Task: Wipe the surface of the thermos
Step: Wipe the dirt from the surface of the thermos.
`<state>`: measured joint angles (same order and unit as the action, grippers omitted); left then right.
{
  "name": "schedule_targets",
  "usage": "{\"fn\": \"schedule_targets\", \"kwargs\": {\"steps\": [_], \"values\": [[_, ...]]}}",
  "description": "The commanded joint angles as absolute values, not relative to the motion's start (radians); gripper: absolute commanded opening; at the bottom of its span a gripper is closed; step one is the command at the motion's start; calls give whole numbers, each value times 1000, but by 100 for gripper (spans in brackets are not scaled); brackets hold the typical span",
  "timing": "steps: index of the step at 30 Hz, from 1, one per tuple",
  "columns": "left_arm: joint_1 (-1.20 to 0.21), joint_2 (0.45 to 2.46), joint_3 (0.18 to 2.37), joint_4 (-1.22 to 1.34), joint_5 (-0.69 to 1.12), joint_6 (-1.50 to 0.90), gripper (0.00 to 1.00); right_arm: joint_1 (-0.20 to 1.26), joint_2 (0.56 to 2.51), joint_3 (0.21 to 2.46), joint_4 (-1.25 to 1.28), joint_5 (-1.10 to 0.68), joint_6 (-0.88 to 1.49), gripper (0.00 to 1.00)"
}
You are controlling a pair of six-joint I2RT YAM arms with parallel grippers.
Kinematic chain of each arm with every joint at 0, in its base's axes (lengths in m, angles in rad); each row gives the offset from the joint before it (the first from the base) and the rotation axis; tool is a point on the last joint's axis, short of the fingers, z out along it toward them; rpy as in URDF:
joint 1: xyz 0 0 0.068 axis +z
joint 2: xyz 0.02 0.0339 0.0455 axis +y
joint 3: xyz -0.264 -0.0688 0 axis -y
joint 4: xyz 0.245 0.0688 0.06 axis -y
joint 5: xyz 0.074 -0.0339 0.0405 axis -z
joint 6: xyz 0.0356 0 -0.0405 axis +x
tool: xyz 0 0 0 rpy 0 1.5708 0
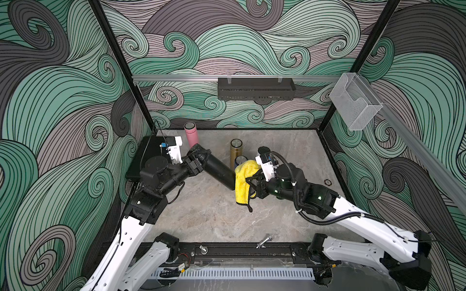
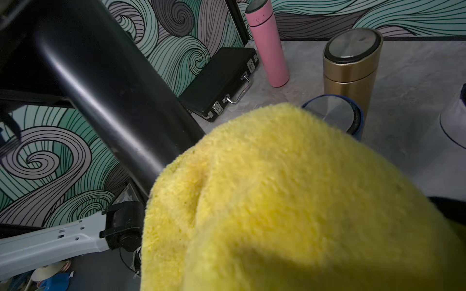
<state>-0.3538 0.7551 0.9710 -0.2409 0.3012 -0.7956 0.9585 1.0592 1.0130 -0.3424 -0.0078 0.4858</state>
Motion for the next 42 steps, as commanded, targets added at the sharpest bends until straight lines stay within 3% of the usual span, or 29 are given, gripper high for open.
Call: {"fn": "schedule_targets", "kwargs": {"steps": [1, 17, 24, 42], "values": [[-348, 733, 1048, -159, 340, -816, 0, 955, 1069, 997, -307, -16, 525, 0], [-347, 769, 1039, -100, 337, -850, 0, 1012, 1210, 1032, -104, -204, 547, 0], [-347, 758, 1035, -124, 263, -801, 0, 1032, 1157, 994, -22, -282, 596, 0], [-347, 713, 1045, -118, 218, -772, 0, 1025, 1047, 994, -397, 177, 649, 0]]}}
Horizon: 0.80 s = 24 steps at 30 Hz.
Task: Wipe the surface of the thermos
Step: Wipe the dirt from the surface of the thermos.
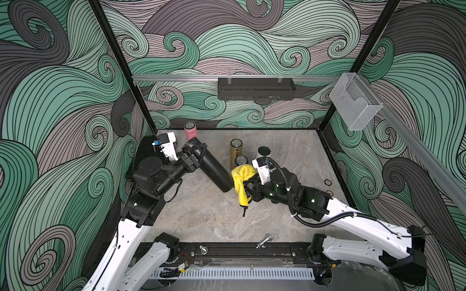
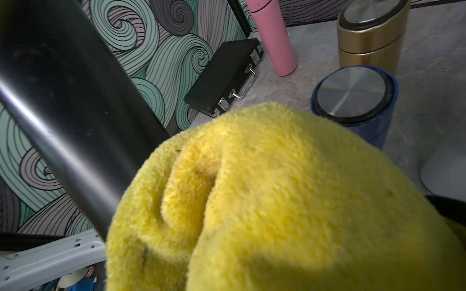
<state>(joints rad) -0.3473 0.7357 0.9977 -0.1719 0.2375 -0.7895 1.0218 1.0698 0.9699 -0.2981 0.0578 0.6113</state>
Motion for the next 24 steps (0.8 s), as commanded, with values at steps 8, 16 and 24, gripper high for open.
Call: {"fn": "schedule_targets", "kwargs": {"steps": [8, 16, 24], "values": [[-347, 713, 1058, -106, 197, -762, 0, 1081, 1088, 1032, -381, 133, 613, 0], [-348, 740, 1027, -63, 196, -765, 0, 1106, 1186, 1054, -167, -45, 630, 0], [-348, 765, 1001, -50, 190, -768, 0, 1098, 1205, 1065, -76, -120, 663, 0]]}}
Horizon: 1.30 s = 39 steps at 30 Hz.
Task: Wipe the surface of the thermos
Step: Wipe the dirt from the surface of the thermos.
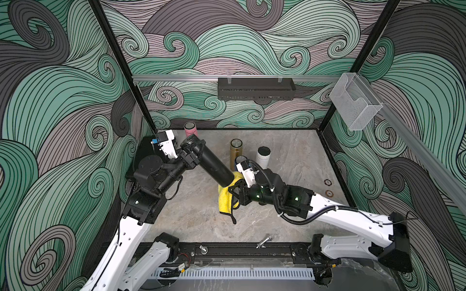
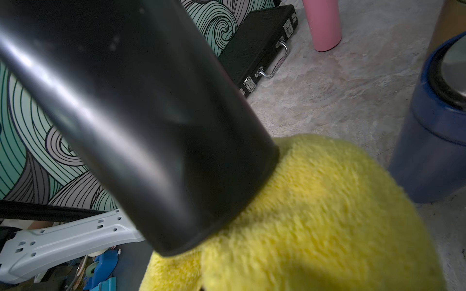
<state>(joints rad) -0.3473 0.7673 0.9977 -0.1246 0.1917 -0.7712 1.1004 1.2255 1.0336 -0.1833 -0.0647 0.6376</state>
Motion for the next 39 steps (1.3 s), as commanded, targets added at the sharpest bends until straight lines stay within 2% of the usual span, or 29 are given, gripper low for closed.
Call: {"fn": "schedule_targets", "kwargs": {"steps": [1, 10, 14, 18, 21, 27, 31, 39], "values": [[-347, 764, 997, -51, 184, -762, 0, 1096, 1198, 1069, -80, -119, 659, 0], [-347, 758, 975, -84, 108, -680, 0, 1080, 1085, 1096, -206, -68, 599, 0], [-347, 756, 975, -61, 149, -615, 0, 1046, 1007, 1084, -264, -50, 584, 0], [-345, 765, 996, 8, 414, -485, 0, 955, 970, 1156, -344, -124, 531, 0], [-346, 776, 1010, 82, 650, -441, 0, 861, 1035, 1264, -411, -315, 496, 0], [-356, 814, 1047, 143, 913, -430, 0, 771, 1200, 1424, -377, -581, 495, 0], [-371, 830, 1059, 102, 909, -385, 0, 773, 1306, 1493, -310, -714, 534, 0], [-373, 851, 1054, 71, 794, -342, 0, 798, 1268, 1346, -304, -715, 557, 0]]}}
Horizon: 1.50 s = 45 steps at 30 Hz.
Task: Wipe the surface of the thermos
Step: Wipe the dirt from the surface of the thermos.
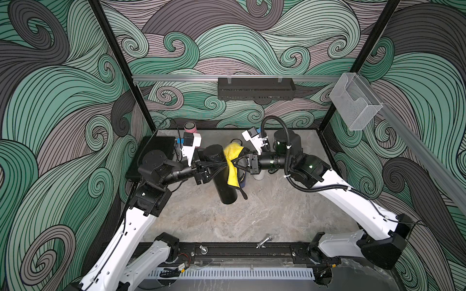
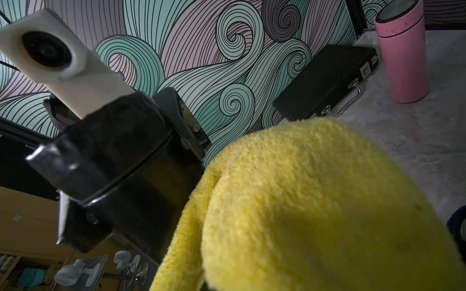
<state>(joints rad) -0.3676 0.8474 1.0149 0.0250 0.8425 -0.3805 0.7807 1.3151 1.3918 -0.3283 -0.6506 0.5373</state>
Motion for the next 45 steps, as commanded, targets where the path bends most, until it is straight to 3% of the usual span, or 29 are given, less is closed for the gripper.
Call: {"fn": "schedule_targets", "kwargs": {"steps": [1, 14, 22, 33, 45], "values": [[-373, 854, 1053, 78, 785, -342, 0, 800, 1258, 1321, -304, -713, 563, 0], [-380, 830, 970, 129, 557, -372, 0, 895, 1150, 1104, -470, -515, 520, 0], [-423, 726, 906, -60, 430, -259, 0, 929, 1121, 1103, -468, -425, 498, 0], [-540, 646, 633, -15, -72, -197, 0, 913, 1262, 1451, -535, -240, 391, 0], [-546, 672, 443, 217, -63, -160, 0, 878, 1752, 1970, -761, -205, 282, 0]]}}
